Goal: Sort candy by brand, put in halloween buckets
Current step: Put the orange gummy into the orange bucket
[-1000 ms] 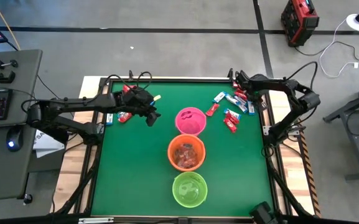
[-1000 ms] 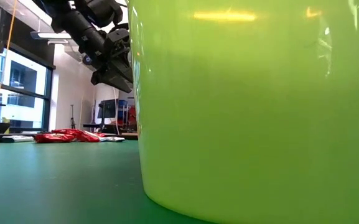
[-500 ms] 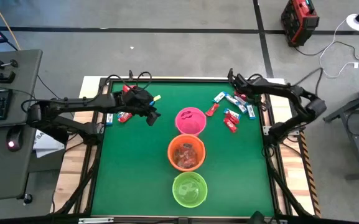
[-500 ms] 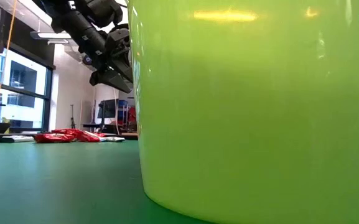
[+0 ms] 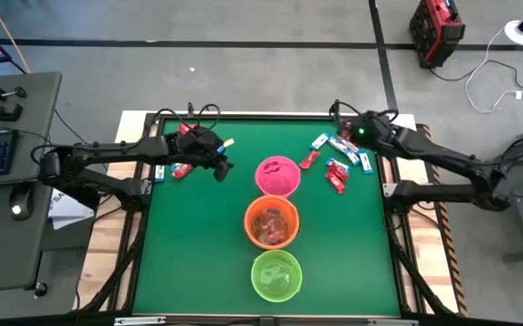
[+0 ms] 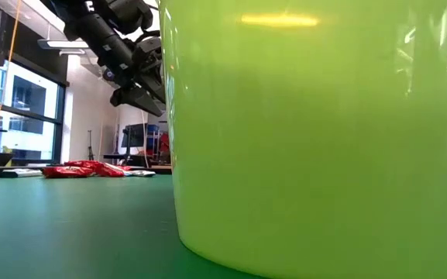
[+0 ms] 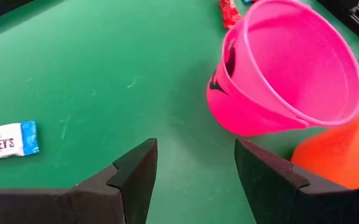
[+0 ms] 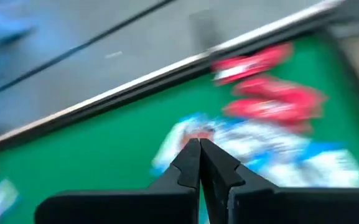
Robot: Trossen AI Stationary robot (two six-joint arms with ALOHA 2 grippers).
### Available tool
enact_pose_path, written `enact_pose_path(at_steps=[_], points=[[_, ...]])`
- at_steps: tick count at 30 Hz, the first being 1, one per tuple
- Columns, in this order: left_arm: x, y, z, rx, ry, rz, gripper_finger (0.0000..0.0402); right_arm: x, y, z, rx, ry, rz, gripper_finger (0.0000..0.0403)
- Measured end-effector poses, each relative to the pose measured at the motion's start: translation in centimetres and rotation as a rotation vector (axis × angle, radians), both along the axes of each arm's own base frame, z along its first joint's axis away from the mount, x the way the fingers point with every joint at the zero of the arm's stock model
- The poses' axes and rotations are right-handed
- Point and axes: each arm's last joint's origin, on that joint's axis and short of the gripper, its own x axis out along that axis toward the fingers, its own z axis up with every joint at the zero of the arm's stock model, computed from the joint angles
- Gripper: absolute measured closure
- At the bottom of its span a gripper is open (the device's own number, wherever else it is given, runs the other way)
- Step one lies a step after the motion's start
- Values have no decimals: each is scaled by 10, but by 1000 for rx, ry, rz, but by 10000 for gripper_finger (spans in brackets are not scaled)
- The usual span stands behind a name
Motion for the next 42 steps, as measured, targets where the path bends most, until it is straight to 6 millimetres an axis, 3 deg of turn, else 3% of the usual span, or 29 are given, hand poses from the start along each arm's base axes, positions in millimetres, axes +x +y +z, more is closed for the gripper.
enact_pose_path(at_steps=[9,13,17,22,26,31,37,42], points=[[-1,2,0,18,2,79,198,58,64,40,-164,-447,664,403],[0,2,0,11,-4,93,198,85,96,48,-170,-631,927,403],[0,2,1,2,-12,108,198,106,130,38,-50,-719,1147,403],[0,2,1,-1,-12,106,198,127,163,12,151,-666,1263,403],[0,2,1,-3,-13,103,198,142,171,5,177,-628,1299,403],[0,2,1,-5,-13,100,198,159,165,5,129,-519,1301,403],[0,2,0,-6,-11,99,198,167,165,7,176,-346,1359,402],[0,2,0,-5,-9,97,198,166,162,18,132,-205,1421,358]])
